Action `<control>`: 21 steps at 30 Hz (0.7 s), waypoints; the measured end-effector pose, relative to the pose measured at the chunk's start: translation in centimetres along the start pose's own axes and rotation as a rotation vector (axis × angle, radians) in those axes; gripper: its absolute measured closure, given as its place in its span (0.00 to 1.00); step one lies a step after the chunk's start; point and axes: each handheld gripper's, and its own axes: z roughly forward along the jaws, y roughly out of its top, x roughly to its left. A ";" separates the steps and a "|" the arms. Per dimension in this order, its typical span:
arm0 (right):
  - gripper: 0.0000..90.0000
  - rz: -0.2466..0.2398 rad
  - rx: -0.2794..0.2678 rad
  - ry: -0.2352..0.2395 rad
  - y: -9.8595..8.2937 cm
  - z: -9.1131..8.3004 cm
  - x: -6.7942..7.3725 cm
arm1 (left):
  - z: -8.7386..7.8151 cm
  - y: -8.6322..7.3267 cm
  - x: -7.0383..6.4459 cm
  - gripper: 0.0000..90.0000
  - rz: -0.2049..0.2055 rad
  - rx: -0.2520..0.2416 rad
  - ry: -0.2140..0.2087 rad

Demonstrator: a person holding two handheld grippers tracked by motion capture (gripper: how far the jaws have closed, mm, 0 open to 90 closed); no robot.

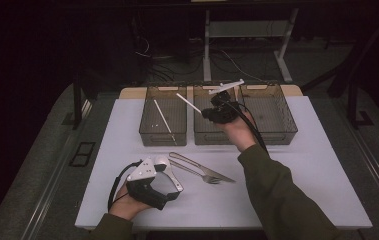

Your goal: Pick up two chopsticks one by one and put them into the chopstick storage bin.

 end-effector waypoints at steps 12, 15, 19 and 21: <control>0.95 -0.008 0.069 -0.039 3.3 5.7 1.7 | -0.1 0.0 0.1 0.01 0.003 -0.001 -0.005; 0.95 -0.006 0.084 -0.047 3.9 7.0 1.9 | -0.1 0.0 0.1 0.01 0.003 -0.001 -0.007; 0.95 0.000 0.101 -0.055 4.5 8.6 2.3 | -0.2 0.0 0.2 0.01 0.008 -0.002 -0.009; 0.95 0.009 0.109 -0.059 4.7 9.4 2.5 | -0.2 0.0 0.2 0.01 0.008 -0.005 -0.010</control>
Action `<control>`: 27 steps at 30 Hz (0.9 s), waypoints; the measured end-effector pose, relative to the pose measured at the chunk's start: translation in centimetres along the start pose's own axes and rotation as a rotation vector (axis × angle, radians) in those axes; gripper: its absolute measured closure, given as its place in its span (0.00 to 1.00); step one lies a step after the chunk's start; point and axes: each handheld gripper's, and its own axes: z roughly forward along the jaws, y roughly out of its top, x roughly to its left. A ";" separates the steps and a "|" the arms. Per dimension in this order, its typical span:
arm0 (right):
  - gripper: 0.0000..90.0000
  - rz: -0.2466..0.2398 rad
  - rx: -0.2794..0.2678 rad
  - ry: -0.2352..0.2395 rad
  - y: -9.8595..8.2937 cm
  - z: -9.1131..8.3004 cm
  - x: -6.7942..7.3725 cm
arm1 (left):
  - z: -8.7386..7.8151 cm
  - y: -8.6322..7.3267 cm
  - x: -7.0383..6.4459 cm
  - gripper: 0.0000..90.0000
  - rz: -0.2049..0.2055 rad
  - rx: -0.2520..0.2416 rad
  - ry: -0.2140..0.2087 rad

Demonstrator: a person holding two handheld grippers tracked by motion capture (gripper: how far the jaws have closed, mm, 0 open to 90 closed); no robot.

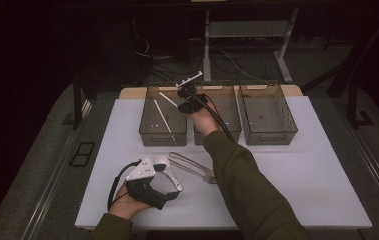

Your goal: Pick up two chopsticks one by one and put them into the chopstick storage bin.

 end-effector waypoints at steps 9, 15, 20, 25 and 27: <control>0.95 0.006 0.034 -0.004 1.1 2.8 1.3 | 0.1 0.0 0.0 0.01 -0.012 -0.001 -0.003; 0.95 0.007 0.074 -0.004 1.1 3.9 1.9 | 0.1 0.0 -0.1 0.01 -0.011 -0.005 -0.005; 0.95 0.011 0.100 -0.014 1.0 4.6 2.1 | 0.2 0.0 -0.1 0.01 -0.013 -0.007 -0.007; 0.94 0.008 0.118 -0.009 0.9 5.1 2.3 | 0.2 0.0 -0.1 0.01 -0.013 -0.008 -0.008; 0.93 0.014 0.107 -0.009 1.0 5.0 2.3 | 0.2 0.0 -0.1 0.01 -0.014 -0.008 -0.006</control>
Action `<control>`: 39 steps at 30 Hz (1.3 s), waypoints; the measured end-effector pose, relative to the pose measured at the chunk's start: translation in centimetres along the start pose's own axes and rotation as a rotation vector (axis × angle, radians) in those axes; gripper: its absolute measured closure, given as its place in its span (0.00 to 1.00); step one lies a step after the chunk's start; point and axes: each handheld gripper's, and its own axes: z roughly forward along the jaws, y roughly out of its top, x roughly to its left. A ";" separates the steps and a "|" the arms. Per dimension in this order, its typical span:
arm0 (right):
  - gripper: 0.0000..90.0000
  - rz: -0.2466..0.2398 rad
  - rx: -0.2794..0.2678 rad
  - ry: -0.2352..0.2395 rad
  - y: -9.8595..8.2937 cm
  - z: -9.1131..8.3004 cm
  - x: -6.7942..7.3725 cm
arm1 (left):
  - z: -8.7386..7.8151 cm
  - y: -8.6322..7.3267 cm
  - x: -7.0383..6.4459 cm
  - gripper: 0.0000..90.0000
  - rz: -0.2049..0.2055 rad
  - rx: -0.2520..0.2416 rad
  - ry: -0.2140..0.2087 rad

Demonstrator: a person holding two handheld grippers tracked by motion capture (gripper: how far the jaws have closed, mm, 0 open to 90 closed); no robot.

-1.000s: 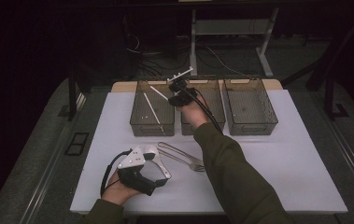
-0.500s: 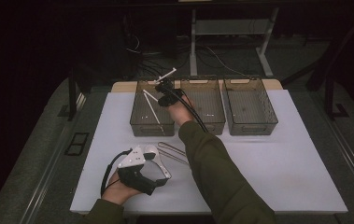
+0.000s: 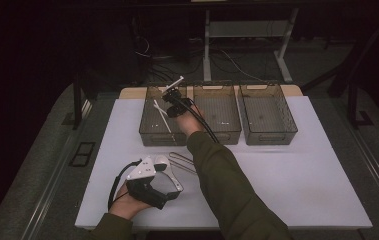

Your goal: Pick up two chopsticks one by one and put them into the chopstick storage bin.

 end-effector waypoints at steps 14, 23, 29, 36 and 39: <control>0.65 -0.052 -0.083 0.091 -0.2 -2.8 0.0 | -0.2 0.0 0.1 0.01 0.000 0.000 0.003; 0.49 -0.094 -0.145 0.166 -3.2 -6.5 -0.7 | -0.1 -0.1 0.0 0.01 0.008 0.010 0.006; 0.43 -0.117 -0.191 0.213 -6.4 -8.9 -2.0 | 0.0 -0.1 0.0 0.01 0.021 0.024 0.009; 0.39 -0.114 -0.234 0.234 -10.6 -11.5 -3.9 | -0.1 -0.2 -0.1 0.01 0.014 0.031 0.014; 0.38 -0.110 -0.247 0.218 -12.6 -12.7 -4.7 | -0.1 -0.2 -0.1 0.01 0.011 0.031 0.019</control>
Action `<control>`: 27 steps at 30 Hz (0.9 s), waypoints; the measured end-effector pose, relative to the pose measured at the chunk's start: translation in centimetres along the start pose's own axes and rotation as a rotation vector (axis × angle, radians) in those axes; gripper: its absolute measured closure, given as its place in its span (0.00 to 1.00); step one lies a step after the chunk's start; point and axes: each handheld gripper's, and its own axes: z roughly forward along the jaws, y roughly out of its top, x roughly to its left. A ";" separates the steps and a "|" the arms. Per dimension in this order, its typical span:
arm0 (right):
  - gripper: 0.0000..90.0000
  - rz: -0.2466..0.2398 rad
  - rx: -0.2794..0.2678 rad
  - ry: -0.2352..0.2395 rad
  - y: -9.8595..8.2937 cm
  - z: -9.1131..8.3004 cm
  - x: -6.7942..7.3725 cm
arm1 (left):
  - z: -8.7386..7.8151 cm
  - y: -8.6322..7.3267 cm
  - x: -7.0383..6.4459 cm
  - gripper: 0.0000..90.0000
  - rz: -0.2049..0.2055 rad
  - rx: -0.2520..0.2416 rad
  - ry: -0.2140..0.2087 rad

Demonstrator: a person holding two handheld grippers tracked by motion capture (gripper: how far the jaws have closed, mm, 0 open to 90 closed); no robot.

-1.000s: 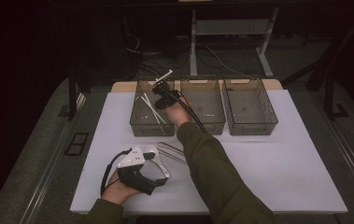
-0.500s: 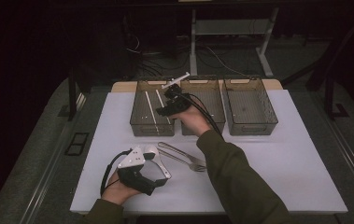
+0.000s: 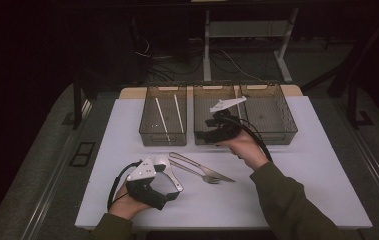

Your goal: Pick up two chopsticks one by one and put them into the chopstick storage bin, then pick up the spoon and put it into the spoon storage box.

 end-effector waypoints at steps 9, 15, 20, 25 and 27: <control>0.33 0.035 -0.059 0.003 -5.0 -4.8 -1.2 | 0.0 -0.1 0.1 0.01 -0.006 0.012 0.017; 0.30 0.059 -0.074 0.006 -8.3 -7.3 -1.8 | -0.1 -0.2 0.2 0.01 -0.011 0.006 0.021; 0.28 0.071 -0.095 -0.029 -11.2 -9.3 -2.3 | -0.3 -0.1 0.2 0.02 -0.018 0.010 0.026; 0.25 0.075 -0.092 -0.050 -14.1 -10.5 -2.7 | -0.2 -0.1 0.2 0.04 -0.028 0.013 0.027; 0.24 0.094 -0.095 -0.064 -15.1 -10.9 -2.9 | -0.3 -0.2 0.2 0.06 -0.030 0.021 0.024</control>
